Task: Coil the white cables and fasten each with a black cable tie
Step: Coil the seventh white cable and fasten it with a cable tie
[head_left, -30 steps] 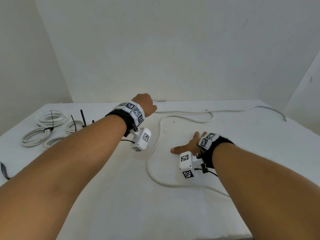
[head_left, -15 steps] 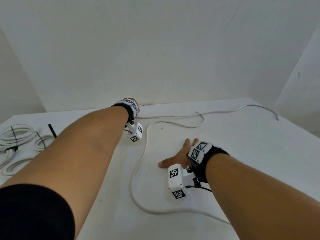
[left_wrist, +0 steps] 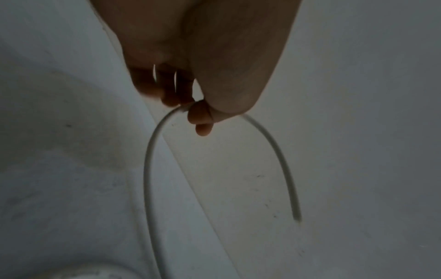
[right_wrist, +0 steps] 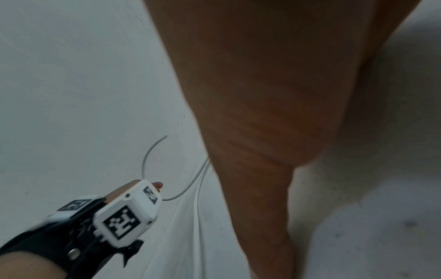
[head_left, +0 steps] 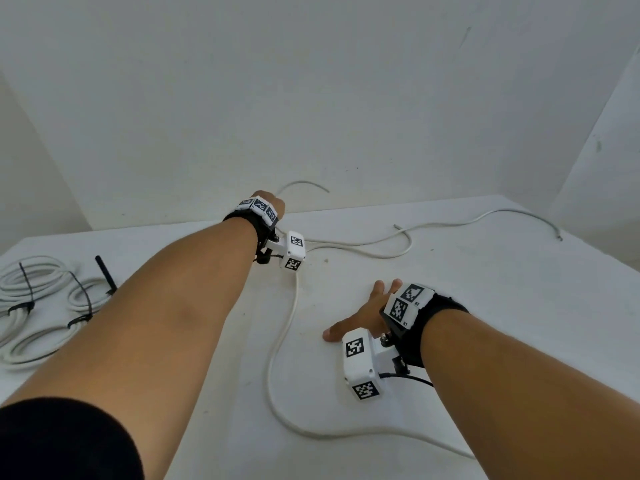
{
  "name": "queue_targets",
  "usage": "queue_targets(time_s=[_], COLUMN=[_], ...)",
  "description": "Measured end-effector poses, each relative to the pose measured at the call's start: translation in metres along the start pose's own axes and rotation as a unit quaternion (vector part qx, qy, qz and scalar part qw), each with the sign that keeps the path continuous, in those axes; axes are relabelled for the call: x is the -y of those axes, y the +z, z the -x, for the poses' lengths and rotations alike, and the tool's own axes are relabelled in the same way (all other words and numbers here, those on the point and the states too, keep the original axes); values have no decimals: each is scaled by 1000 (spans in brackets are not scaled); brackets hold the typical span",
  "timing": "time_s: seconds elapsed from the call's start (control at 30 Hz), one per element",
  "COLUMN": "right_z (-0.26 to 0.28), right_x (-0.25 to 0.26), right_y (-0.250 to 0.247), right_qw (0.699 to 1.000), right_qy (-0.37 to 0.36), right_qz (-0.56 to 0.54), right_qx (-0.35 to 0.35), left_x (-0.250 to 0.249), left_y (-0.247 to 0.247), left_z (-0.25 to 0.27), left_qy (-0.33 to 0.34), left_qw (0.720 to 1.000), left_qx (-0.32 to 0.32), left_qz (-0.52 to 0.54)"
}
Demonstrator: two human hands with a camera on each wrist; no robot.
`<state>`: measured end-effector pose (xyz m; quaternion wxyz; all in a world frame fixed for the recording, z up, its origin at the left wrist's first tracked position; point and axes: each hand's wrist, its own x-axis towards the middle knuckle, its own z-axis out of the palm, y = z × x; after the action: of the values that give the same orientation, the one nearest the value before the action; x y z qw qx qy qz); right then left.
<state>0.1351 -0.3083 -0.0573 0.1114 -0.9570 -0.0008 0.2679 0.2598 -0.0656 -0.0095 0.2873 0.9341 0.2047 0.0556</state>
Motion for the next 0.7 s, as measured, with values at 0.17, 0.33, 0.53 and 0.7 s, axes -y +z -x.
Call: queue_targets(time_s=[0.17, 0.33, 0.53, 0.7], right_z=[16, 26, 52, 60], right_x=[-1, -3, -6, -7], right_y=[1, 4, 6, 11], right_qw=[999, 999, 997, 994], right_qy=[-21, -20, -34, -60], right_qz=[-6, 17, 27, -1], right_qx=[-30, -46, -66, -94], left_x=[-2, 13, 36, 50], left_y=[-25, -48, -63, -72], left_z=[45, 101, 163, 211], left_qy=[26, 12, 37, 82], left_qw=[992, 934, 896, 905], left_qx=[21, 48, 24, -12], left_qz=[124, 355, 443, 418])
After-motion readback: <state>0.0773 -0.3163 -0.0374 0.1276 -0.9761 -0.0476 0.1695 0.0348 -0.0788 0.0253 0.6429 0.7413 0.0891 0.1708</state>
